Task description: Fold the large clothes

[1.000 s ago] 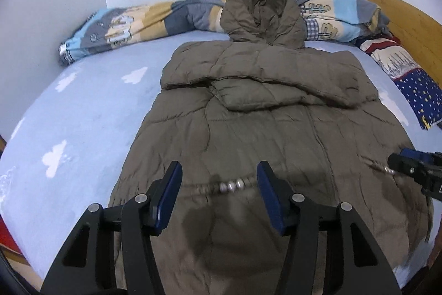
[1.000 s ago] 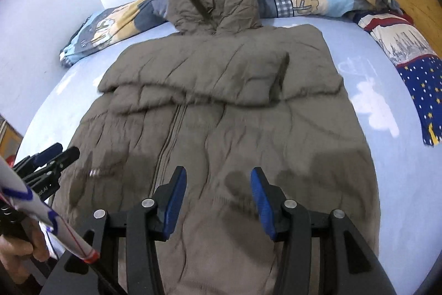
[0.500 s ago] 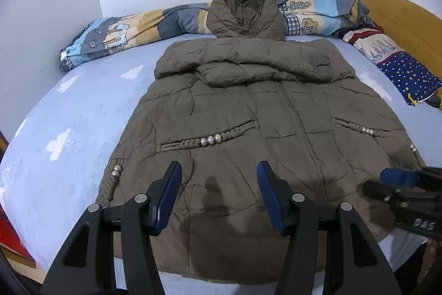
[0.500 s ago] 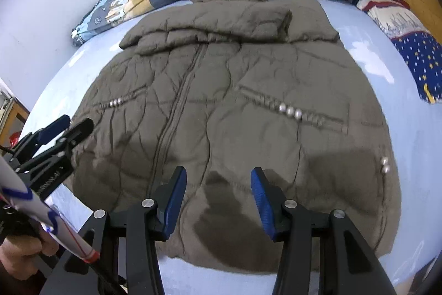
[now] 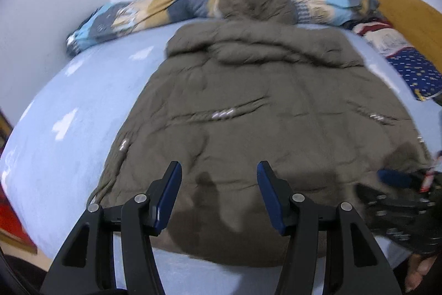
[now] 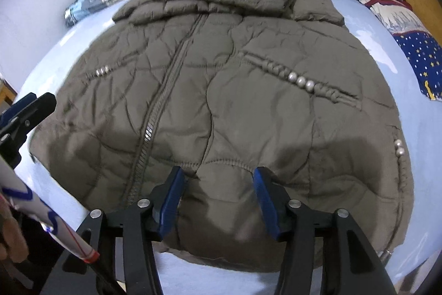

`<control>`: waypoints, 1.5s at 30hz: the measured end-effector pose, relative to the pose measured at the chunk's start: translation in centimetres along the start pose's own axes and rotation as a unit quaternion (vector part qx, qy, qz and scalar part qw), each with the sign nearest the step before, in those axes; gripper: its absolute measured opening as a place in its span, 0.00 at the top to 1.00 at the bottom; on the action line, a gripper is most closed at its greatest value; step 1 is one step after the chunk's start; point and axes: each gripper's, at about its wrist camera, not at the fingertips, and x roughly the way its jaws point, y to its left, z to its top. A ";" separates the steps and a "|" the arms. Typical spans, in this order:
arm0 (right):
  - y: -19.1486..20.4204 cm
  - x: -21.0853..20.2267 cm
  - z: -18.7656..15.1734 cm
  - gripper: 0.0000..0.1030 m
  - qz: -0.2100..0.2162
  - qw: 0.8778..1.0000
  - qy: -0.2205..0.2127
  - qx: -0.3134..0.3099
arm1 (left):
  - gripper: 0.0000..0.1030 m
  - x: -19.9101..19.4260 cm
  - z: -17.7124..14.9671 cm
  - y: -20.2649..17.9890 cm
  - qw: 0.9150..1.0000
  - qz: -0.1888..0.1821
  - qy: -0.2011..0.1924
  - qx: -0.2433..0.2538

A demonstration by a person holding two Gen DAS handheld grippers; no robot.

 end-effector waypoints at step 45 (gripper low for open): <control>-8.8 -29.0 14.9 0.35 0.052 0.969 -0.232 0.073 | 0.43 -15.0 18.2 -0.9 0.963 -0.217 -0.142 -0.070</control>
